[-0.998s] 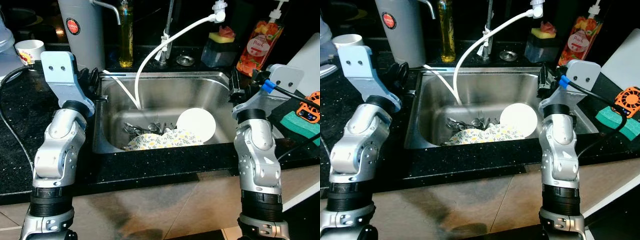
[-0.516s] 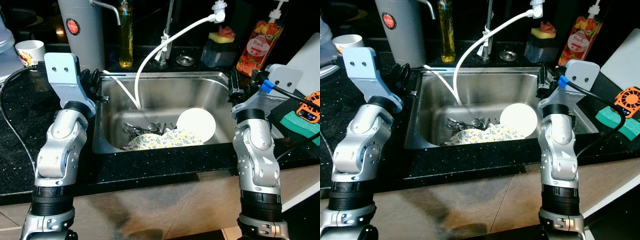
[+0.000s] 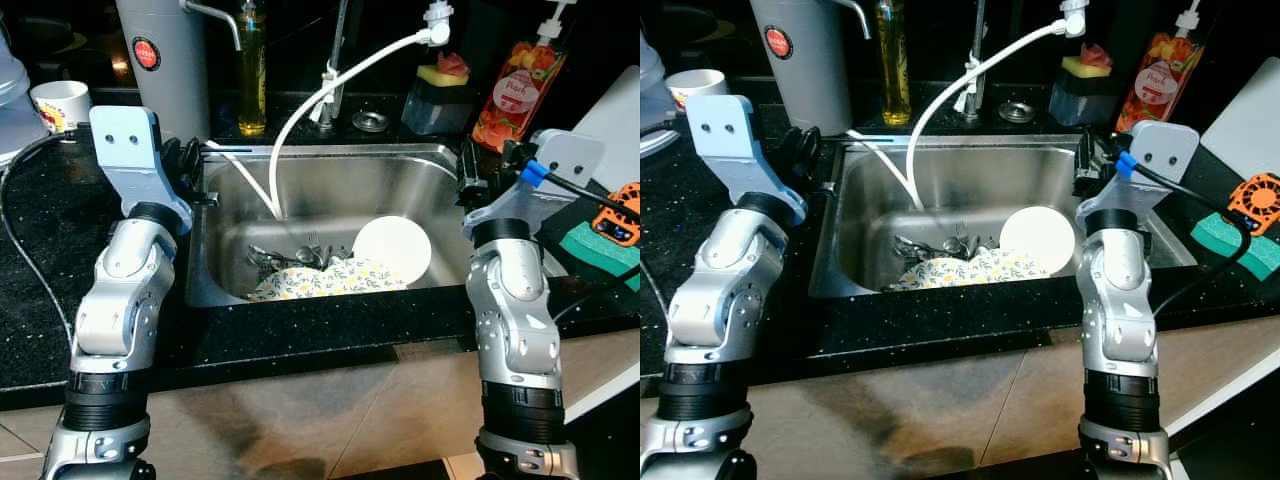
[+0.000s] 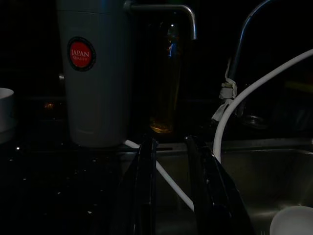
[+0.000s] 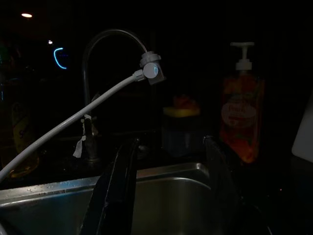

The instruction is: Kitchen organization

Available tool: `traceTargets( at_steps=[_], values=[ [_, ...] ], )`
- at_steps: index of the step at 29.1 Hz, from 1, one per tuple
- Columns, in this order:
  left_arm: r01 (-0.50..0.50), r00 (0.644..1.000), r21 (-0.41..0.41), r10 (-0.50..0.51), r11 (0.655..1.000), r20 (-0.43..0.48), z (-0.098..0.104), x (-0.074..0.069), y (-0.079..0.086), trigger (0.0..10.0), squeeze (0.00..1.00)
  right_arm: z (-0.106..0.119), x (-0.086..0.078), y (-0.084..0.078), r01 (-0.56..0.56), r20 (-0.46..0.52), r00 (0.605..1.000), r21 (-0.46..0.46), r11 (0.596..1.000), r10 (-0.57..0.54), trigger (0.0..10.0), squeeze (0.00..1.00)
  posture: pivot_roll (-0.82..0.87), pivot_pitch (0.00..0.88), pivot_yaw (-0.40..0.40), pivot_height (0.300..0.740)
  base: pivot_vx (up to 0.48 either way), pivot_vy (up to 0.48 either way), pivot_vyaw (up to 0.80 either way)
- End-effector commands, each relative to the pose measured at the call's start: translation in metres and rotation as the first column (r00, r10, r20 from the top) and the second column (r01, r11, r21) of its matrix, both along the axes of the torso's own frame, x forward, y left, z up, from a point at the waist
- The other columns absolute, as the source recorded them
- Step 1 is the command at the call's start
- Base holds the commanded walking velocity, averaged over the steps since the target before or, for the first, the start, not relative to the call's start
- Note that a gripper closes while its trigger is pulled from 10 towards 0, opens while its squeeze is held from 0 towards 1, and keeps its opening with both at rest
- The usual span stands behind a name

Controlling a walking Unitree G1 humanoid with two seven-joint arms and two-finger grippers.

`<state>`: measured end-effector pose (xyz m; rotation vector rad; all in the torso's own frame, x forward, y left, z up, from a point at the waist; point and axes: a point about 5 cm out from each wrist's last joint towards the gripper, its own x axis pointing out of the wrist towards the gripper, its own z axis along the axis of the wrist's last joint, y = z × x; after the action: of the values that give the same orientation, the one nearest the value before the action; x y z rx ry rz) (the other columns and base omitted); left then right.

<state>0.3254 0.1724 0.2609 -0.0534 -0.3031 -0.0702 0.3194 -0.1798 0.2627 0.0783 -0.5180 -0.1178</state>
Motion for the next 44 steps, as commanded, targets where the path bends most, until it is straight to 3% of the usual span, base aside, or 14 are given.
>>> traceTargets(
  at_steps=[1,23,44],
  values=[
    [0.015,1.0,0.003,-0.015,1.0,0.003,-0.0002,0.0021,-0.0058,10.0,0.0,-0.0046,-0.0002,-0.0034,0.016,-0.015,1.0,-0.003,1.0,-0.016,10.0,0.0,0.09,0.0,-0.043,0.74,-0.42,0.0,0.0],
    [0.007,1.0,0.003,-0.007,1.0,0.001,-0.001,0.0035,-0.004,10.0,0.0,-0.0053,-0.0014,-0.0036,0.019,-0.018,1.0,-0.002,1.0,-0.019,10.0,0.0,0.09,0.003,-0.04,0.74,-0.401,0.0,0.0],
    [0.001,0.999,-0.008,-0.001,1.0,-0.036,-0.0063,0.0068,-0.0037,10.0,0.0,-0.0062,-0.0027,-0.0037,0.02,-0.019,1.0,0.002,1.0,-0.02,10.0,0.0,0.08,0.003,-0.037,0.74,0.0,0.0,0.0]
  ],
)
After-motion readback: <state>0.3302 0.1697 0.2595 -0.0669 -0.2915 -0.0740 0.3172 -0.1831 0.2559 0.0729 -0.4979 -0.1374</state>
